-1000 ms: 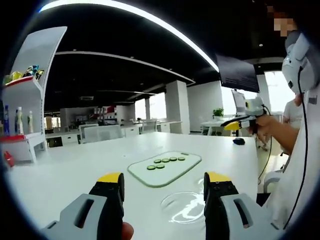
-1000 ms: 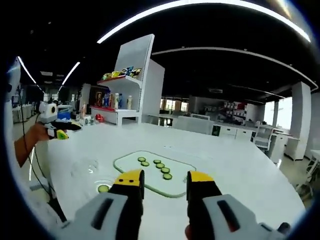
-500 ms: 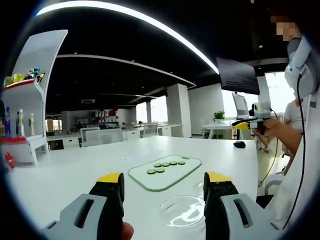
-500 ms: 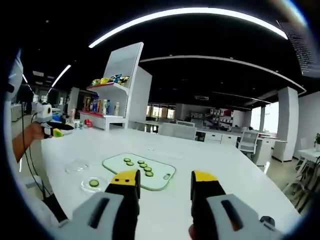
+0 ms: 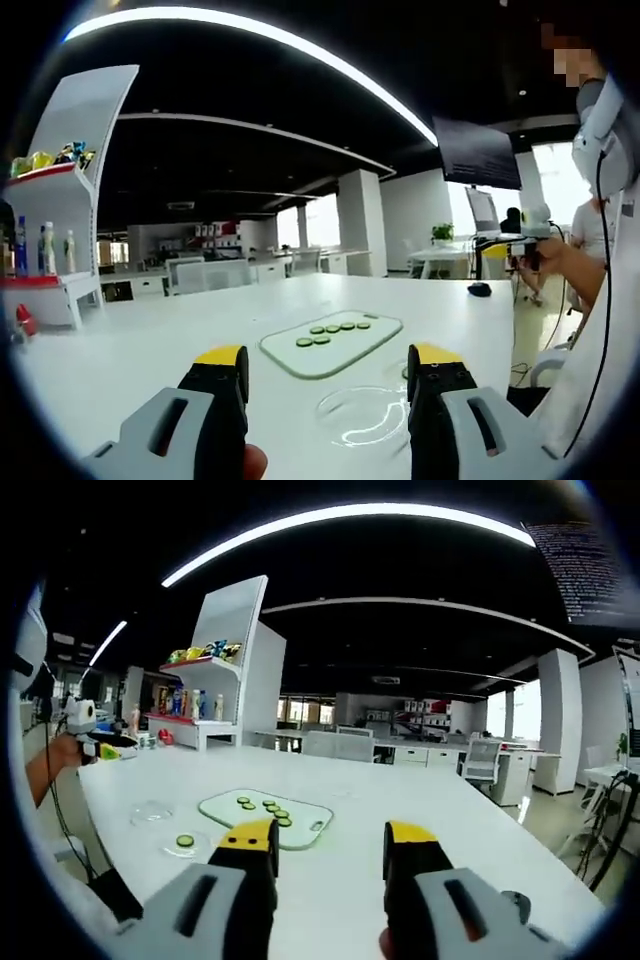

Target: Open the petri dish lid, add cucumber slices into the petri dish, and close the lid

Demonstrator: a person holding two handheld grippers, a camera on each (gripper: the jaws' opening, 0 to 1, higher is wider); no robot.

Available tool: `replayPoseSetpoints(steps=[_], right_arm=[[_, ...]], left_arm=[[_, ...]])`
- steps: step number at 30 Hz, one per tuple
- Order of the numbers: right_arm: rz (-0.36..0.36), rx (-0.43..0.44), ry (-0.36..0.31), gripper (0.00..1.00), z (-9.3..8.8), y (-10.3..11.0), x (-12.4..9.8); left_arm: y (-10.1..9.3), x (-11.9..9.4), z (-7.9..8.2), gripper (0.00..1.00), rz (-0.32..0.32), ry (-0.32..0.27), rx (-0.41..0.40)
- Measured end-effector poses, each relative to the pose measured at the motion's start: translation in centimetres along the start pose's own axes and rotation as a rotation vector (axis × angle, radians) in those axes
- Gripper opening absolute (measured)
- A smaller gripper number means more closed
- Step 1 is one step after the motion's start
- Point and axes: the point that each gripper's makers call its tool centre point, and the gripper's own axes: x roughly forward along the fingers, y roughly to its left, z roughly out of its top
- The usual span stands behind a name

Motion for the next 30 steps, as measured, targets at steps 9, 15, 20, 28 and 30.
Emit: replayPoseSetpoints(steps=[9,15,20,28,30], right_arm=[[-0.021,0.042,0.011,0.43,-2.3,-0.6,-1.7],[-0.015,0.047,0.025,0.44,-3.1,-0.9,-2.6],[-0.015,0.070,0.014,0.44,-3.3,-1.3,-2.9],[0.001,0.115,-0.043,0.46,-2.3,-1.4,-3.3],[0.005,0.114,-0.046,0.46,-2.2,-1.5,-3.3]], left_arm=[[-0.3,-0.8,-0.2,0.64,0.014,0.001,-0.006],[-1.7,-1.2,0.2,0.65,-0.004,0.001,0.022],[-2.0,-1.5,0.6,0.65,0.004,-0.002,0.030],[-2.2,-2.2,0.8,0.65,0.005,-0.014,0.011],[-1.9,-2.3,0.9,0.65,0.008,-0.019,0.007]])
